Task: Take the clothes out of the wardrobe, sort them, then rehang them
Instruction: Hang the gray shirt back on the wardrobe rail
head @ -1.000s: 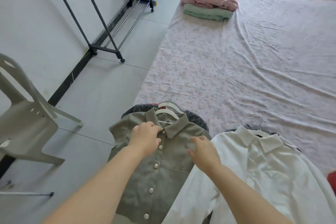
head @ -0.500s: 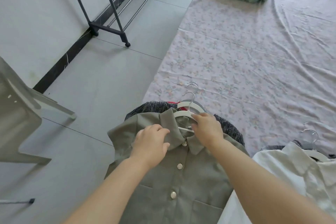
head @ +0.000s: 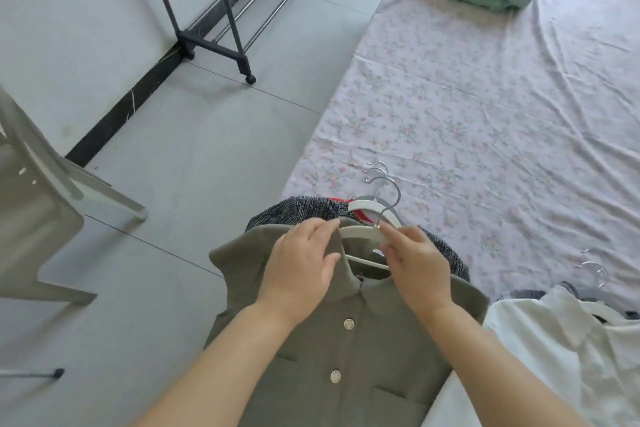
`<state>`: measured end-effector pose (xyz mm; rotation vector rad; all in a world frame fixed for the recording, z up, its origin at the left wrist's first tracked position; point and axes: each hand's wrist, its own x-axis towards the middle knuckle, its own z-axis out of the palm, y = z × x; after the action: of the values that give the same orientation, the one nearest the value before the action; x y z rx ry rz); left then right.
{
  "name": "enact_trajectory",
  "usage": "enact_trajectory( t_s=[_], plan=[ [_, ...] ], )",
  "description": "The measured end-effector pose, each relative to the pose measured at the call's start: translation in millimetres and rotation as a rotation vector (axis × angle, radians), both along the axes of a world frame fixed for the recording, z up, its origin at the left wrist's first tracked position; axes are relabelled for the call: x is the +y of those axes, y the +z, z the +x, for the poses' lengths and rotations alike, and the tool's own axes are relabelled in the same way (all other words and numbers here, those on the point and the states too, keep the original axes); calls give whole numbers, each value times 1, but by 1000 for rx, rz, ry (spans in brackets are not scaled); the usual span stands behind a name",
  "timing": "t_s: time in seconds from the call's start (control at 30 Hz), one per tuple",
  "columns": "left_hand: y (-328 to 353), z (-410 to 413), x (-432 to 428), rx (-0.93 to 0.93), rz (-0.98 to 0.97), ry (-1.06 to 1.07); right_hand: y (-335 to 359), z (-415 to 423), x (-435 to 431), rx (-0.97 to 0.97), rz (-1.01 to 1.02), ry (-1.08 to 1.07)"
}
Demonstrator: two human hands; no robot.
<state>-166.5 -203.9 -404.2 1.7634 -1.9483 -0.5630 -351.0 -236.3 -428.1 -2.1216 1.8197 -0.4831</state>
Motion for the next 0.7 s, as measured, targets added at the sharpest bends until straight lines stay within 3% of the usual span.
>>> enact_trajectory(
  t_s=[0.2, 0.33, 0.47, 0.7],
  plan=[
    [78, 2, 23, -51, 43, -74, 99, 13, 69, -170, -191, 77],
    [128, 18, 67, 0, -110, -13, 164, 29, 96, -260, -241, 158],
    [184, 37, 115, 23, -248, 164, 216, 51, 116, -312, -322, 308],
    [269, 67, 229, -98, -478, 598, 294, 103, 145, -371, -603, 741]
  ],
)
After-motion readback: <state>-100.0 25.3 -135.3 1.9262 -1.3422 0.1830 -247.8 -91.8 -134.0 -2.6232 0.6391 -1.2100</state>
